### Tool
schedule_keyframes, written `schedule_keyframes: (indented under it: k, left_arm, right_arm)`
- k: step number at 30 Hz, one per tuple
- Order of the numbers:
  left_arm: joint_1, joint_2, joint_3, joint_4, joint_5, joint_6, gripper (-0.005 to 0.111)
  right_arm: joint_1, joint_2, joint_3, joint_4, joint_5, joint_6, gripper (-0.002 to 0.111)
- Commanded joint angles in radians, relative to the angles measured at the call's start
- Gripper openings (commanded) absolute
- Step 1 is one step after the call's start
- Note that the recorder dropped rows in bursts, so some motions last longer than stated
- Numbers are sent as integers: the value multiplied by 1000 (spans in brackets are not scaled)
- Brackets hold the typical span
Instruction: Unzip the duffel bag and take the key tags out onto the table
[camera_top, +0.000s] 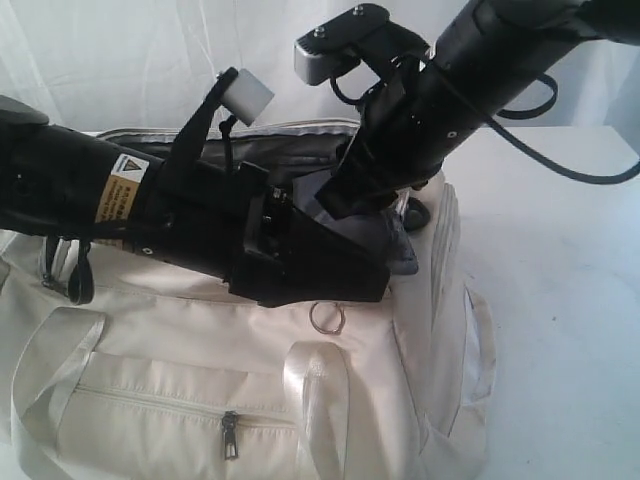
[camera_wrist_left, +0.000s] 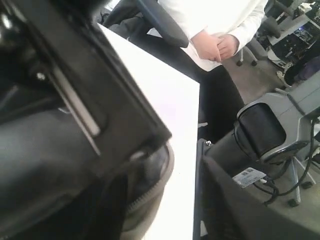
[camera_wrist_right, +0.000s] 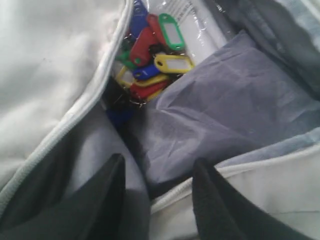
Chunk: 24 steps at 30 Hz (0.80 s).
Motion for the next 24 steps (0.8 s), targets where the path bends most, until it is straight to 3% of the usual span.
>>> schedule_keyframes:
  k: [1,12,19,24]
  left_arm:
    - [9,-58,5,1,10,2,50]
    - [164,-222,5,1,31,-1,50]
    - [332,-316,5,1,140,-1,50]
    - [450,-383,5,1,190,-1,50]
  right_arm:
    - [5,5,2,13,98,-71,38]
    - [5,5,125,49,144,-104,38]
    - [5,1,142,250,311,-229,38]
    - [5,1,142,277,311,-230,38]
